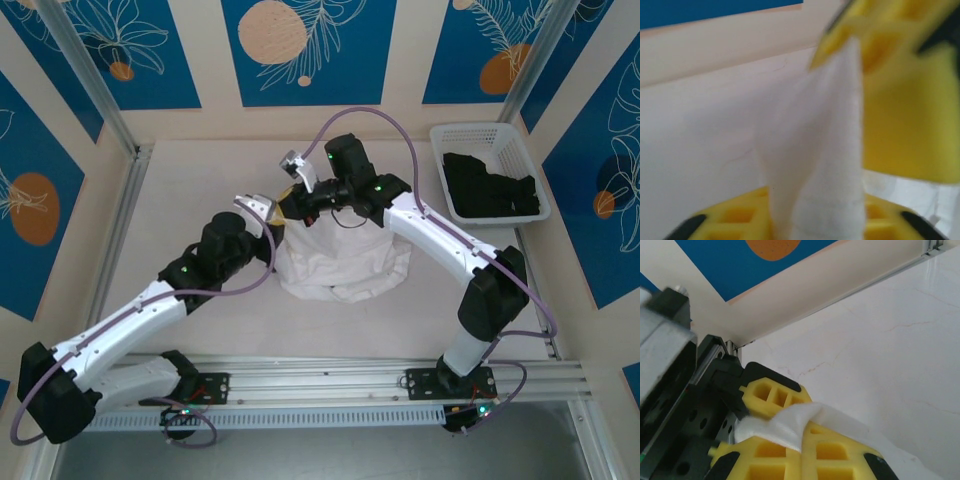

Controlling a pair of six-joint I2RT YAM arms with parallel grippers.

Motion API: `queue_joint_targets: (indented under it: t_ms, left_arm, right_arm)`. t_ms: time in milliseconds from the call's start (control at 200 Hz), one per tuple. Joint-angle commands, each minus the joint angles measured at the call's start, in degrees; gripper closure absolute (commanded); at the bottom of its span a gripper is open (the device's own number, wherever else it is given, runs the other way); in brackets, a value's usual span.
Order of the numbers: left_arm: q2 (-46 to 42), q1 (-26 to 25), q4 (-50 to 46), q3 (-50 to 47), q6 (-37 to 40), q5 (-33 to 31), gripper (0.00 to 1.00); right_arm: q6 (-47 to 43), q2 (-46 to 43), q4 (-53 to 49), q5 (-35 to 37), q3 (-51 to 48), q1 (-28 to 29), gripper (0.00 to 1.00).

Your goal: Fold the inside-out t-shirt

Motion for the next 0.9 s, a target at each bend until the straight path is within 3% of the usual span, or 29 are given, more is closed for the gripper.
queue_joint_targets:
  t_ms: [0, 50, 110, 265, 465, 595, 765, 895]
  left_arm:
    - [0.47, 1.54, -0.84, 2.33, -0.62, 3.93, 0.91]
    - [0.44, 1.89, -1.0, 2.42, -1.33, 7.24, 1.0]
    - [0.14, 2.21, -1.28, 2.51, -2.56, 10.78, 1.0]
    - [-0.8, 3.23, -1.49, 2.24, -7.23, 16.65, 1.0]
    - [-0.94, 4.46, -2.01, 2.15, -10.21, 19.25, 1.0]
    - [-0.96, 4.86, -1.56, 1.98, -10.91, 20.75, 1.0]
    - [-1.45, 5.09, -2.05, 2.24, -11.17, 21.66, 1.0]
    - [-2.43, 5.21, -2.56, 1.99, -11.2, 21.32, 1.0]
  right_arm:
    - [0.83, -2.49, -2.7, 4.94, -0.76, -0.16, 1.0]
    - [3.34, -2.25, -4.55, 12.66, 0.16, -0.36, 1.0]
    - [6.26, -1.35, -7.86, 22.65, 1.99, -0.64, 0.94]
    - [7.11, -4.66, -5.3, 38.14, -3.17, 0.88, 0.68]
    - [3.81, -17.42, 11.72, 36.11, -24.33, 4.8, 0.49]
    - [3.24, -18.35, 19.74, 35.11, -32.49, 8.26, 0.4]
    - [3.58, -14.22, 27.8, 36.59, -35.42, 10.42, 0.38]
    - [3.2, -10.14, 28.2, 44.43, -33.62, 10.44, 0.41]
